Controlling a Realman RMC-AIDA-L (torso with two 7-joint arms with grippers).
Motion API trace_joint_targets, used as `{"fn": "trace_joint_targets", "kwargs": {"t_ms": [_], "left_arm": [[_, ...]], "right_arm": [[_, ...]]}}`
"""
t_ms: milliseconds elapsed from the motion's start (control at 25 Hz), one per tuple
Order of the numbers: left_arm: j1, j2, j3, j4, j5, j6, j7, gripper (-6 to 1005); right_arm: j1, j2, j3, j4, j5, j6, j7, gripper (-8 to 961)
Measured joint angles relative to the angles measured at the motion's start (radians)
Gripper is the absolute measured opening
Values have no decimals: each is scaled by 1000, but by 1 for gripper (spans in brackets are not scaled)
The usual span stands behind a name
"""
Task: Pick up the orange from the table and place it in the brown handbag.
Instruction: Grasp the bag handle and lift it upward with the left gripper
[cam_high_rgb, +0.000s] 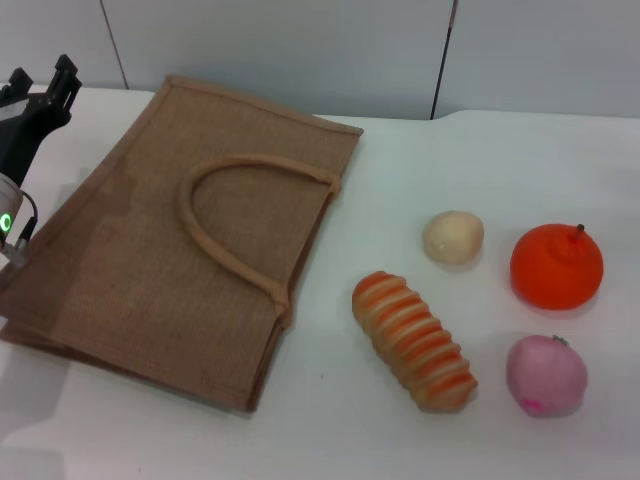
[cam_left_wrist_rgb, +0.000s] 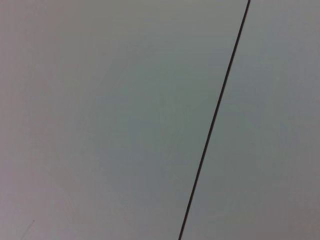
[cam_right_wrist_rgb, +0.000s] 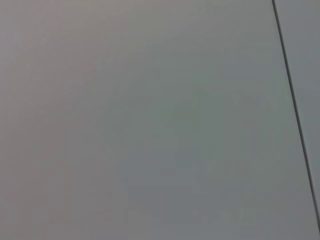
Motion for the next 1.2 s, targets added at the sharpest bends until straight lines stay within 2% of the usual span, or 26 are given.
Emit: {"fn": "trace_joint_targets", "kwargs": {"t_ms": [640,920,1040,1200], "left_arm": [[-3,3,0,-12,24,11,-37,667],[-35,18,2,4,176,117,-195,665],[-54,27,2,33,295,178,-304,665],[-66,29,2,104,475,232,-479,666]], "right_arm": [[0,0,0,0,-1,0,0,698],[0,-1,0,0,-1,32,0,698],[0,-1,0,0,-1,35,-1,699],[0,-2,0,0,-1,35,-1,699]]}}
